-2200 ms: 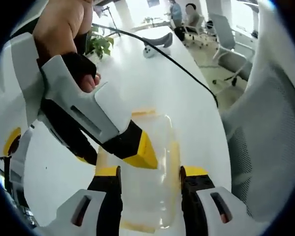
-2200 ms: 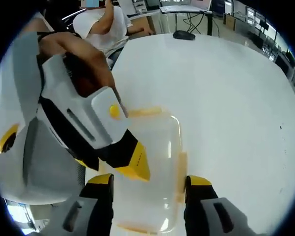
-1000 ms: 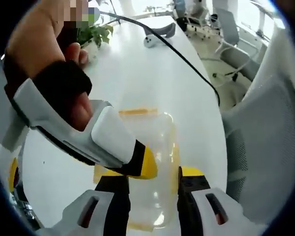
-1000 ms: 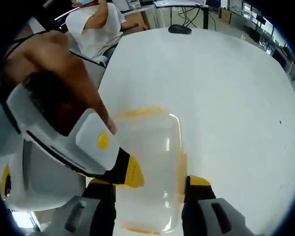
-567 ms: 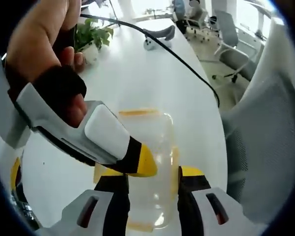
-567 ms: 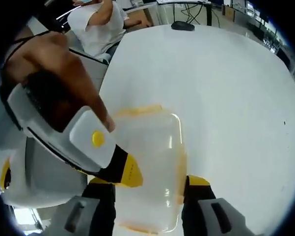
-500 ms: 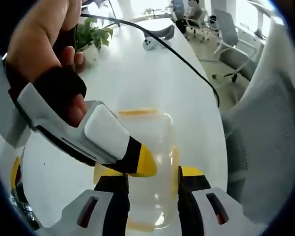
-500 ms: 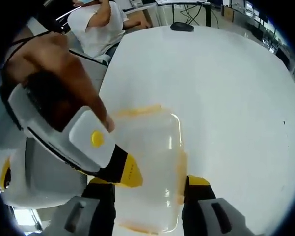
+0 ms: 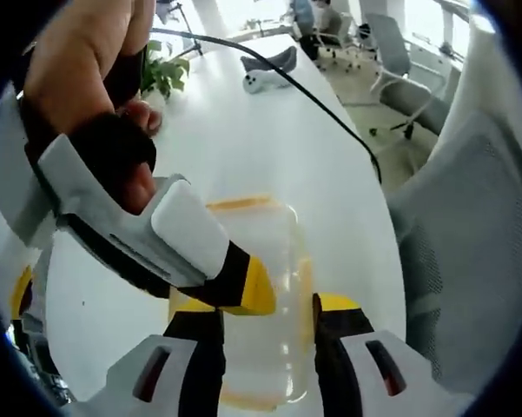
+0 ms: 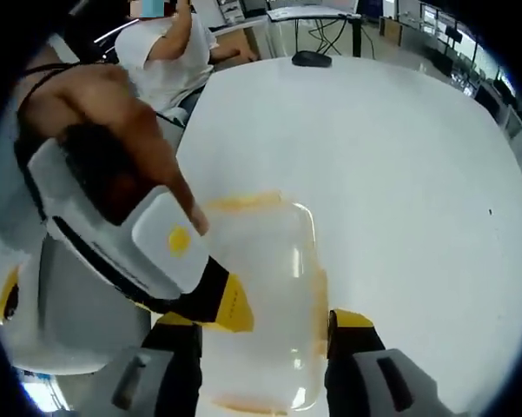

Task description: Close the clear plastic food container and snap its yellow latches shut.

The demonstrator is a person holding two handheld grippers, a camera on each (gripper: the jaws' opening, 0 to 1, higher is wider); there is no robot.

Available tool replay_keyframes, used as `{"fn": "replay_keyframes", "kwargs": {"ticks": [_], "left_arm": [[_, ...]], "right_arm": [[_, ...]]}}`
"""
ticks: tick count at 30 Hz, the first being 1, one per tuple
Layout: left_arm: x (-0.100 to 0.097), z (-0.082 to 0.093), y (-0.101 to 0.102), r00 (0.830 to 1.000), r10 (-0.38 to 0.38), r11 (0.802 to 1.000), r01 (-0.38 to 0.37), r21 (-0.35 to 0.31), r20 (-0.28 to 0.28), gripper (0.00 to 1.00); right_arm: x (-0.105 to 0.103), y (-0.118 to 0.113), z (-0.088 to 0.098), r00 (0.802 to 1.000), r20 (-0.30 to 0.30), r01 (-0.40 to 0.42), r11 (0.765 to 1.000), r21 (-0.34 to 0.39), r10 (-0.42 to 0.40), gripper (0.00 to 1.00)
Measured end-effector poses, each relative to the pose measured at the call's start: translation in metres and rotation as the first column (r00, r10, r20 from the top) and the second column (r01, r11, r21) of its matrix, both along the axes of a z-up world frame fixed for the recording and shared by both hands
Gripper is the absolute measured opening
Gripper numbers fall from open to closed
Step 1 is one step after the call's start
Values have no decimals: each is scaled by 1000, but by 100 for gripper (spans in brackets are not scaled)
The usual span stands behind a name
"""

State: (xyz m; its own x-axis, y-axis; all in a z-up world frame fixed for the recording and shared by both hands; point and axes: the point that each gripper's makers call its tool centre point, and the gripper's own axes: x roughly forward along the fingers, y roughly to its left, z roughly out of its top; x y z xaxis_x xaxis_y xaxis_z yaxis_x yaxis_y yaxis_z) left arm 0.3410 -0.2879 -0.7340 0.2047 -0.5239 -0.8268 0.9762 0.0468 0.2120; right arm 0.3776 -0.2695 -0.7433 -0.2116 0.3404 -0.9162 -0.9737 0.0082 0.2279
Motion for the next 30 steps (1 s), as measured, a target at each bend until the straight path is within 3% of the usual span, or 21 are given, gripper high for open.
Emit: {"fn": "replay_keyframes", "kwargs": {"ticks": [6, 10, 13, 15, 16, 20, 25, 30], "left_arm": [[0, 1, -1, 1000, -3, 1000, 3, -19, 9, 38], [0, -1, 2, 1000, 23, 1000, -23, -20, -8, 50], [-3, 5, 2, 993, 88, 993, -93, -74, -75, 49], [-1, 10, 2, 993, 91, 991, -98, -92, -76, 50], [0, 11, 3, 993, 93, 991, -100, -91, -76, 51], [2, 14, 8, 990, 115, 987, -123, -104, -85, 51], [3, 18, 12, 987, 125, 981, -138, -136, -103, 52], [4, 21, 16, 982, 149, 974, -166, -157, -115, 59]], "right_arm": [[-1, 3, 4, 997, 63, 46, 996, 79, -51, 57], [-2, 4, 6, 993, 98, 50, 993, 111, -61, 56], [3, 4, 12, 985, 163, 31, 991, 130, -52, 48], [-5, 12, 19, 991, 109, 61, 979, 194, -83, 50], [-8, 12, 20, 991, 78, 91, 977, 191, -107, 51], [-13, 11, 25, 991, 91, 75, 974, 213, -97, 52], [-15, 16, 34, 984, 103, 114, 955, 273, -147, 60], [-16, 14, 41, 977, 125, 128, 940, 316, -175, 57]]}}
